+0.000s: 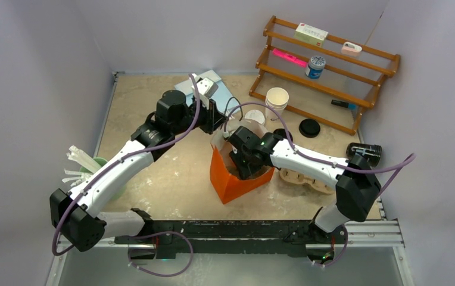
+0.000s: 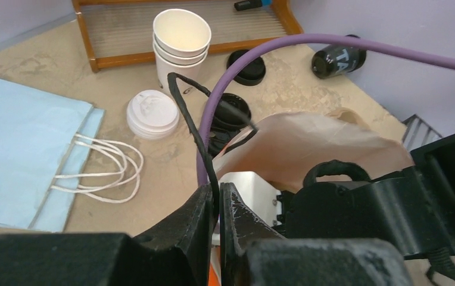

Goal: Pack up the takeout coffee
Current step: Place the cup tray in the takeout bag.

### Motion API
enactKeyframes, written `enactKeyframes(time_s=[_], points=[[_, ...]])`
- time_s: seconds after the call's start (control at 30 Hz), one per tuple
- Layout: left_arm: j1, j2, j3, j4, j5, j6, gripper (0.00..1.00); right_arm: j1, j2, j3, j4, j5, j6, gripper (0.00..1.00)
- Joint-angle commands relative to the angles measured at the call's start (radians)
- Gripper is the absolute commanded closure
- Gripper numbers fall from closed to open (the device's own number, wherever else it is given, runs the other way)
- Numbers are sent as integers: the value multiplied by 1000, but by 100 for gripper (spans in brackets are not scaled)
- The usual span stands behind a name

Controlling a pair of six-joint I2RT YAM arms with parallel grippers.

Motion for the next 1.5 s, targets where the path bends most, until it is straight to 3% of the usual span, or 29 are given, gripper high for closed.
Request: enactKeyframes(time_s=[0.0, 0.1, 0.2, 0.43, 0.63, 0.77, 1.03, 1.2, 1.47], points=[[-3, -51, 39, 39, 41, 12, 82, 5, 0, -14, -57, -8, 17, 77], [-3, -111, 37, -40, 4, 11, 68, 3, -8, -12, -47, -5, 26, 78], [-2, -195, 22, -100, 6, 7, 62, 5, -9, -10, -41, -1, 31, 77], [-54, -339, -105, -49, 179, -104, 66, 3, -2, -2, -33, 10, 36, 78], [-430, -284, -129, -31, -142, -112, 65, 4, 12, 13, -31, 11, 38, 78], [-542, -200, -95, -59, -298, -118, 59, 5, 14, 19, -32, 12, 38, 78], [-551, -175, -123, -49, -414, -173, 57, 5, 0, 12, -35, 23, 39, 78], [-551, -163, -149, 37, -382, -175, 57, 5, 0, 4, -28, 20, 39, 78], [-550, -102, -119, 53, -315, -202, 66, 5, 2, 4, -24, 27, 45, 79]])
